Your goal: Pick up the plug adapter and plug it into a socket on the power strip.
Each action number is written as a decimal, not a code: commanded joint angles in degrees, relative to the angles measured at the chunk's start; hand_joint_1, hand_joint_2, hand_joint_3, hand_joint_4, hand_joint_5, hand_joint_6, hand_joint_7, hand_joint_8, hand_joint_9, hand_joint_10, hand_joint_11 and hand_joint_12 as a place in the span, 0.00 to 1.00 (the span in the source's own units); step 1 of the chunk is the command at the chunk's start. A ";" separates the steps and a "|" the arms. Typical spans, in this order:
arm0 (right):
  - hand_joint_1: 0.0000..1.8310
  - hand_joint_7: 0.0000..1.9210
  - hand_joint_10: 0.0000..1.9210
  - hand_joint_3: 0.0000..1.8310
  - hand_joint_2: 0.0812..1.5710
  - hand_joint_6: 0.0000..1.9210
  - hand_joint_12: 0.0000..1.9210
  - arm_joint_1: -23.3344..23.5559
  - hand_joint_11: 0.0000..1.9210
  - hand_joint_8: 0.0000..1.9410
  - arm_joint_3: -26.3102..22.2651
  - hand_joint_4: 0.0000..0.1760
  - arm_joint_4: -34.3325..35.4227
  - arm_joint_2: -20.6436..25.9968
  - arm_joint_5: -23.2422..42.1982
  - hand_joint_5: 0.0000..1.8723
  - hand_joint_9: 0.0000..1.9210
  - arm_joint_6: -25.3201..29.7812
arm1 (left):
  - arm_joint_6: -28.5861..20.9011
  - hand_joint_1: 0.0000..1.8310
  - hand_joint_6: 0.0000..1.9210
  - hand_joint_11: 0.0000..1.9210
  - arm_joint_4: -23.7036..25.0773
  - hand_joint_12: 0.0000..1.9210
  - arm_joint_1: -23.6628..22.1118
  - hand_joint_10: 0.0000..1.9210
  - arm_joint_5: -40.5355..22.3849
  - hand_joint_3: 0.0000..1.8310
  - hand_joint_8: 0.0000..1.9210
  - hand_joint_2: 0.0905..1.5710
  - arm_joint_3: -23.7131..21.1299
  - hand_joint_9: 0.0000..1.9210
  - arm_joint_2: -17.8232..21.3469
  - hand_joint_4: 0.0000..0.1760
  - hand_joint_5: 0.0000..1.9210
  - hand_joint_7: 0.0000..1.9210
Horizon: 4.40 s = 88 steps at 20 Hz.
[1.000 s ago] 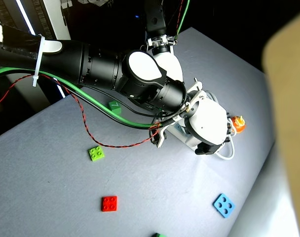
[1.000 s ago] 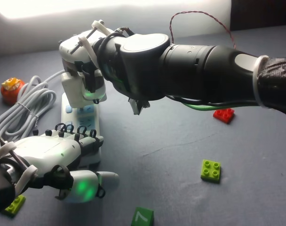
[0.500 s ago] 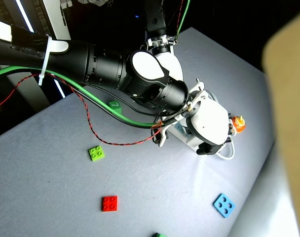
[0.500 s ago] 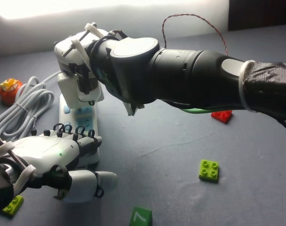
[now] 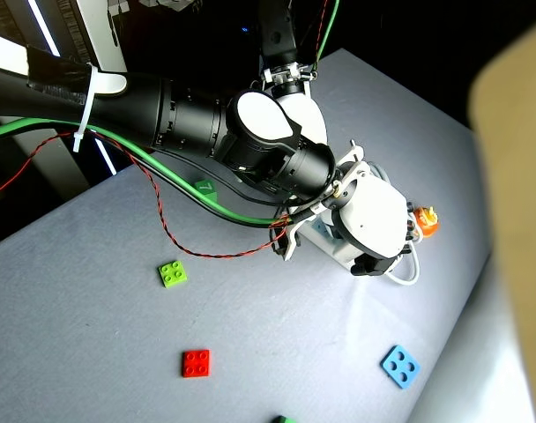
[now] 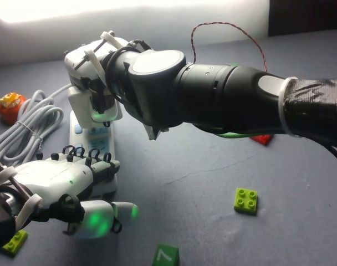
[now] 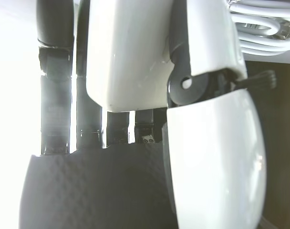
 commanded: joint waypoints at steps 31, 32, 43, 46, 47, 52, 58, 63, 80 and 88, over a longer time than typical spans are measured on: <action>0.57 0.41 0.00 0.00 0.68 0.00 0.45 -2.08 0.22 0.00 -2.82 0.00 0.27 1.57 3.56 0.37 0.42 -1.19 | 0.08 0.00 0.00 0.00 -0.94 0.10 -0.63 0.00 4.56 0.00 0.00 0.78 0.32 0.07 1.03 0.00 0.09 0.09; 0.55 0.37 0.00 0.00 0.68 0.00 0.47 -2.00 0.16 0.00 -2.82 0.00 0.27 1.74 3.68 0.33 0.37 -1.19 | 0.16 0.00 0.00 0.00 -0.94 0.10 -0.76 0.00 4.74 0.00 0.00 0.78 0.42 0.07 1.03 0.00 0.09 0.09; 0.43 0.10 0.00 0.00 0.64 0.00 0.35 0.24 0.00 0.00 -6.16 0.00 0.27 5.55 3.96 0.09 0.11 -1.19 | 1.05 0.00 0.00 0.00 -0.94 0.12 -2.94 0.00 8.28 0.00 0.00 0.78 1.68 0.07 2.53 0.00 0.08 0.09; 0.41 0.07 0.00 0.00 0.60 0.00 0.30 1.67 0.00 0.00 -10.92 0.00 0.26 9.50 3.69 0.06 0.08 -1.63 | 1.13 0.00 0.00 0.00 -0.93 0.12 -3.07 0.00 8.98 0.00 0.00 0.78 1.72 0.07 3.85 0.00 0.09 0.09; 0.41 0.06 0.00 0.00 0.60 0.00 0.28 2.13 0.00 0.00 -12.71 0.00 0.26 11.00 3.69 0.04 0.07 -2.12 | 1.13 0.00 0.00 0.00 -0.93 0.12 -3.08 0.00 9.17 0.00 0.00 0.78 1.75 0.07 4.15 0.00 0.09 0.09; 0.42 0.00 0.00 0.00 0.57 0.00 0.17 3.62 0.00 0.00 -22.69 0.00 0.19 20.42 3.78 0.00 0.02 -5.33 | 1.34 0.00 0.00 0.00 -0.93 0.12 -4.36 0.00 9.91 0.00 0.00 0.78 2.31 0.08 5.37 0.00 0.09 0.09; 0.40 0.00 0.00 0.00 0.56 0.00 0.12 5.07 0.00 0.00 -39.81 0.00 -9.68 36.67 4.23 0.00 0.00 -1.83 | 2.25 0.00 0.00 0.00 -0.93 0.12 -7.15 0.00 12.42 0.00 0.00 0.78 3.64 0.07 7.34 0.00 0.09 0.09; 0.36 0.07 0.00 0.00 0.54 0.01 0.25 4.80 0.00 0.01 -51.09 0.00 -9.81 47.71 1.58 0.06 0.08 -0.52 | 3.68 0.00 0.01 0.01 -0.93 0.26 -10.67 0.01 13.87 0.00 0.01 0.77 4.46 0.19 9.50 0.00 0.16 0.20; 0.16 0.02 1.00 0.00 0.57 0.90 1.00 2.30 0.00 0.97 -64.36 0.00 -9.70 65.69 -0.61 0.00 0.02 1.21 | 14.83 0.05 1.00 0.11 -0.94 1.00 -27.33 1.00 16.16 0.00 1.00 0.77 6.40 0.06 12.37 0.00 0.05 0.01; 0.09 0.59 1.00 0.00 0.63 1.00 1.00 0.29 0.60 1.00 -67.57 0.00 -9.71 66.63 -2.22 0.58 0.58 3.34 | 15.13 0.09 1.00 0.79 -0.95 1.00 -30.73 1.00 9.52 0.00 1.00 0.75 1.37 0.80 11.88 0.39 0.79 0.80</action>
